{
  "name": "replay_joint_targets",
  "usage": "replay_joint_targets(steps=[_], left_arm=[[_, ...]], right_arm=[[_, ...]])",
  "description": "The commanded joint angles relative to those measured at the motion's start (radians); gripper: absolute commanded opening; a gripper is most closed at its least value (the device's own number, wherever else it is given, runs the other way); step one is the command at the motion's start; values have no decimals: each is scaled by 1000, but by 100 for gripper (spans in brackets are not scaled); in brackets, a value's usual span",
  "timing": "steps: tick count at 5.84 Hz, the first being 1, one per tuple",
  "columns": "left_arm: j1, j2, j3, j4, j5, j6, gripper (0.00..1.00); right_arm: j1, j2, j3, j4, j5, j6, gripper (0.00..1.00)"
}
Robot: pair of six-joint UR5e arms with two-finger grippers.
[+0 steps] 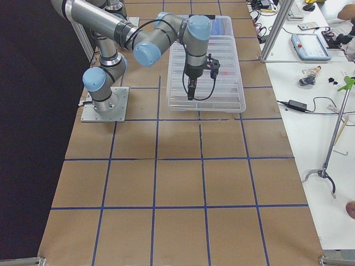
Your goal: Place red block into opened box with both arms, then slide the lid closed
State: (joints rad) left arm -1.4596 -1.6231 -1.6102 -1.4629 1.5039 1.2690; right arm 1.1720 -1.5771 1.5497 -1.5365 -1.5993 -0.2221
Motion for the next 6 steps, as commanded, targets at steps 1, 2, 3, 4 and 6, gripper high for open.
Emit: replay_joint_targets(steps=[1,2,3,4,6], left_arm=[[63,-1,-1,-10,2,233,98],[68,-1,-26,7,5,310,98],[73,2,-84,69,5,350,98],[97,-14,-140,135,7,368,98],[134,-122,-155,212,4,473,98]], right_arm=[[197,0,-91,95,65,221,100],[271,3,-91,92,64,324,100],[323,8,-92,84,64,354,100],[334,8,-92,85,73,352,100],[371,9,-83,95,64,346,100]])
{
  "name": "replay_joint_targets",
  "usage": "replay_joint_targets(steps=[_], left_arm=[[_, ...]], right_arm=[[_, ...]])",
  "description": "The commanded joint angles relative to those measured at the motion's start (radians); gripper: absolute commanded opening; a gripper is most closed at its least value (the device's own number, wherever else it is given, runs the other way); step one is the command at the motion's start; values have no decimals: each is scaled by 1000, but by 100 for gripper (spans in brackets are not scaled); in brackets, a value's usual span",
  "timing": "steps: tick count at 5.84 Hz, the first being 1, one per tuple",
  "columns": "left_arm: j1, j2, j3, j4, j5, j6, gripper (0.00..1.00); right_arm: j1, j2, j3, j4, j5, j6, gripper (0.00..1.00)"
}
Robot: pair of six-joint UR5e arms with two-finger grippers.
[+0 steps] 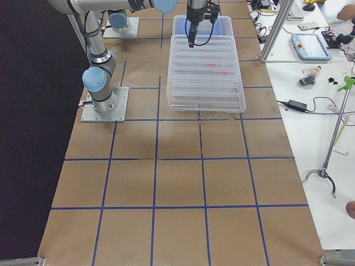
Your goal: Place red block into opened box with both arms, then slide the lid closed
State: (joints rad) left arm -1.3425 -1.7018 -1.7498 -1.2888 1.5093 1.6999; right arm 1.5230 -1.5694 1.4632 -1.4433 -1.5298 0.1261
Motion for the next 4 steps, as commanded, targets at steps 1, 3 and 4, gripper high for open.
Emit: replay_joint_targets(steps=[1,3,4], left_arm=[[19,-95,-14,74,-1,65,98],[13,-220,-11,199,-3,81,98],[11,-258,-10,229,-4,87,98]], right_arm=[[19,5,9,1,-7,-11,100],[17,5,44,-11,-3,-11,100],[17,6,43,-17,-10,-10,100]])
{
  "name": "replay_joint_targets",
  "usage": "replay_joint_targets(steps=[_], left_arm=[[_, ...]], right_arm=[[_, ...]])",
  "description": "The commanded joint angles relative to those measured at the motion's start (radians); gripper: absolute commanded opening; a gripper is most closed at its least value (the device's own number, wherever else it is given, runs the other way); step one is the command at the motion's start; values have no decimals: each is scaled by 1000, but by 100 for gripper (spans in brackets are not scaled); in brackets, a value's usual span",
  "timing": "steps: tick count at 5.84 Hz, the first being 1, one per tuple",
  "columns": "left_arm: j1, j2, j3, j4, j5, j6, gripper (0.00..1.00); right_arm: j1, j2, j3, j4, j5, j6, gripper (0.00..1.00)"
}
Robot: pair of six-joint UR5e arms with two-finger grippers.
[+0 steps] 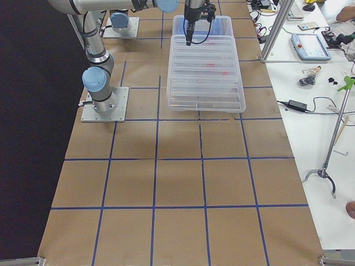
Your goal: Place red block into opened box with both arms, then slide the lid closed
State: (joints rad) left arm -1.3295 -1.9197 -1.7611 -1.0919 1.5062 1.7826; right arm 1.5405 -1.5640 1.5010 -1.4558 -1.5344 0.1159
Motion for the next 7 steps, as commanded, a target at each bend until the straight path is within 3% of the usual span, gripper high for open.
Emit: replay_joint_targets(steps=[1,3,4,5,6,7], left_arm=[[-2,-71,-3,55,-1,1,98],[-20,-120,-3,73,-4,-2,98],[-26,-127,-8,70,-7,-3,92],[-23,-127,-6,73,-6,1,49],[-25,-128,-6,73,-6,-2,15],[-25,-127,-5,73,-7,-3,5]], right_arm=[[-3,1,4,-5,-7,2,100],[-2,-8,1,-5,-9,16,100],[0,-8,-1,-15,-27,14,100],[0,-4,-1,-18,-27,14,100],[0,-1,-2,-18,-24,13,100],[0,-1,-2,-18,-26,11,100]])
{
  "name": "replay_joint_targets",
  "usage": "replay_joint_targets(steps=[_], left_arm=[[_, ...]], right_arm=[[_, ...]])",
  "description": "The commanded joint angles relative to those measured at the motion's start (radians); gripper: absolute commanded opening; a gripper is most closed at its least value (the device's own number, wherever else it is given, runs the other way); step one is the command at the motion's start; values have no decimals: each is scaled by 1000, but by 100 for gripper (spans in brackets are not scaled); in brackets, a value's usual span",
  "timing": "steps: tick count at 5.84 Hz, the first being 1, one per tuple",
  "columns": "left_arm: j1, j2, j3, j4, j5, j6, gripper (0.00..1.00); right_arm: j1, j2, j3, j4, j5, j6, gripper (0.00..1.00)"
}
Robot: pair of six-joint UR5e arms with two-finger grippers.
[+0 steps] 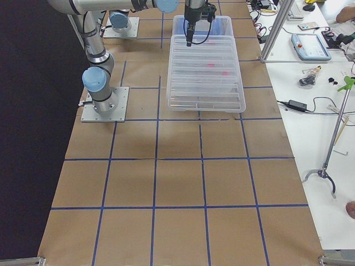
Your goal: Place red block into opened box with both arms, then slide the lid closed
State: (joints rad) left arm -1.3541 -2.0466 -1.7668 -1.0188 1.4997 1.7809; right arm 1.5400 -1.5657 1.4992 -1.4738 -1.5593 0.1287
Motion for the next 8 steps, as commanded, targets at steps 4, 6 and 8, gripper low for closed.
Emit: replay_joint_targets(steps=[4,6,8], left_arm=[[-11,191,33,-180,-36,-52,4],[-58,284,142,-388,-39,-165,3],[-172,316,220,-458,-39,-247,4]], right_arm=[[-1,1,7,0,1,-9,100],[-1,1,6,0,-2,-11,100],[-1,1,7,0,-1,-11,100]])
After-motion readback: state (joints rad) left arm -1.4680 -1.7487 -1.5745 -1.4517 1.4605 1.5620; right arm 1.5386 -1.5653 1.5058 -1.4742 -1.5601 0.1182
